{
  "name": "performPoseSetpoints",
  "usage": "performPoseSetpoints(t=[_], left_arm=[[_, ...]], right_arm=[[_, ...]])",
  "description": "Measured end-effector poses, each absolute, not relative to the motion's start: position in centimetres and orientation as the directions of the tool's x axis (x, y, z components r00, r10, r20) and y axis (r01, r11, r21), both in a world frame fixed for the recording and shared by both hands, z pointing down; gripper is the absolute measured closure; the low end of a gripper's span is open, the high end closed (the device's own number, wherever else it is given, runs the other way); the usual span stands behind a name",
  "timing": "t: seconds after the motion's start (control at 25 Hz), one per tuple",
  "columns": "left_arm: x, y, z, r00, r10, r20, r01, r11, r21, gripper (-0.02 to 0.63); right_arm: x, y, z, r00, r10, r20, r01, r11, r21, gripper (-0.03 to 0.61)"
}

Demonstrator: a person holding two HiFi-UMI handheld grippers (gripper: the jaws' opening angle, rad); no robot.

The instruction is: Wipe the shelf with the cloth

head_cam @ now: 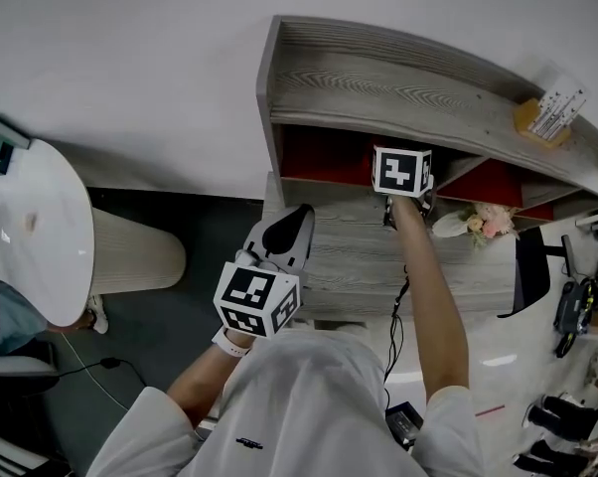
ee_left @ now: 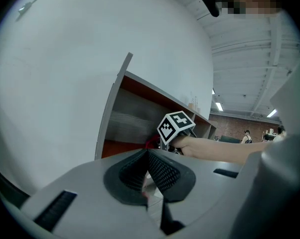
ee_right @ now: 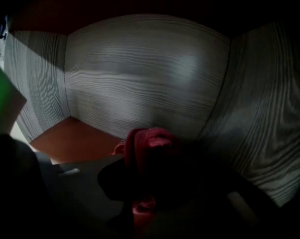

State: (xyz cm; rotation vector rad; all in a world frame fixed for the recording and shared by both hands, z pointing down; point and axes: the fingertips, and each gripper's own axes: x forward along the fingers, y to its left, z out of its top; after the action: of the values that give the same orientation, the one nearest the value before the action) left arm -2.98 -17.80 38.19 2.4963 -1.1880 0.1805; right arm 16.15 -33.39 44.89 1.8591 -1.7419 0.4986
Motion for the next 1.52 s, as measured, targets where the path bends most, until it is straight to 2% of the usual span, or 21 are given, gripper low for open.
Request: performPoseSetpoints(t=[0.32,0.92,1.32,1.52], left_arm=[[-4.4,-18.3,38.3,0.608,-0.747,0.27,-0.792,-0.549,0.267,0.607],[-7.2,-18.6,37.9,0.545,-0.794,0.269,-0.835,-0.485,0.261,0.607],[-7.6,-18.3,38.5,0.533,-0.797,0.284,-0.843,-0.471,0.26,0.607],[-8.0,-17.9,38.4,0.527,-0.8,0.286,-0.847,-0.465,0.258,0.607]], right_arm=[[13.1,-33.7,45.2,0.002,-0.801,0.598,-0.993,0.072,0.099,0.508],[0.1,-35.7,44.5,-0.315,-0.773,0.551,-0.907,0.416,0.066,0.508],[-3.8,-36.5,43.6,-0.409,-0.744,0.528,-0.865,0.5,0.034,0.506],[-4.1,-36.9,43.0,-0.458,-0.744,0.487,-0.864,0.502,-0.045,0.506]])
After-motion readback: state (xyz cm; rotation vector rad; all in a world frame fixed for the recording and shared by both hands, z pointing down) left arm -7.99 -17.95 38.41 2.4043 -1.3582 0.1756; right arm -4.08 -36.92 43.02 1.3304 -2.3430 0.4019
